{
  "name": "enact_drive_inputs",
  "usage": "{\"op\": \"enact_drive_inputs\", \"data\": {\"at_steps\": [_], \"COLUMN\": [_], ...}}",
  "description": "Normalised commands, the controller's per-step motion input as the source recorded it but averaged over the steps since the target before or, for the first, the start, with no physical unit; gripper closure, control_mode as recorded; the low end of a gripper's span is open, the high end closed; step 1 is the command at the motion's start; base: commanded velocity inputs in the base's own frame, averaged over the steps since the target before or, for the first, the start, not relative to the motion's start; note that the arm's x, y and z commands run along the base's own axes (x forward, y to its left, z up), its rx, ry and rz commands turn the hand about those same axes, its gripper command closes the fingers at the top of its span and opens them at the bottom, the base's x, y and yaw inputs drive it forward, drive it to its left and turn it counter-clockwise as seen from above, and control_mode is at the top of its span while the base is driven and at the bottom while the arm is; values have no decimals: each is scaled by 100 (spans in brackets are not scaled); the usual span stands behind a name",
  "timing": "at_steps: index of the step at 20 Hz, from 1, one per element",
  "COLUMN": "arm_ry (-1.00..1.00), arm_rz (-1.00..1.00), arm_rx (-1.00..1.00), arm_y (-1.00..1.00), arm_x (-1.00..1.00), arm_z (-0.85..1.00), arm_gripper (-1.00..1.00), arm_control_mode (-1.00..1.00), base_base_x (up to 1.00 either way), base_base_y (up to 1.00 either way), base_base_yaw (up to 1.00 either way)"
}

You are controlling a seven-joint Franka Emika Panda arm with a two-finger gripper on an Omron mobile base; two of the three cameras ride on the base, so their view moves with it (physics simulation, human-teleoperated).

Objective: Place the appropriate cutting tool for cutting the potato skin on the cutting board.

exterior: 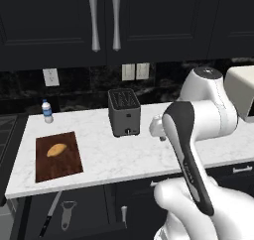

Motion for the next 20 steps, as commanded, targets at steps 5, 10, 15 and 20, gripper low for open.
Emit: {"op": "enact_drive_inputs", "data": {"at_steps": [5,10,15,20], "arm_ry": [2,3,8,11], "arm_rz": [0,0,0,0], "arm_rx": [-8,-9,-5,0], "arm_y": [100,100,100,100], "arm_x": [-2,-5,0,0], "arm_z": [-31,-38,-43,-54], "arm_gripper": [-100,-100,-100,-100], "arm_control_mode": [-100,-100,-100,-100], "base_base_x": [0,0,0,0], "base_base_y": [0,0,0,0], "base_base_yaw": [0,0,0,0]}}
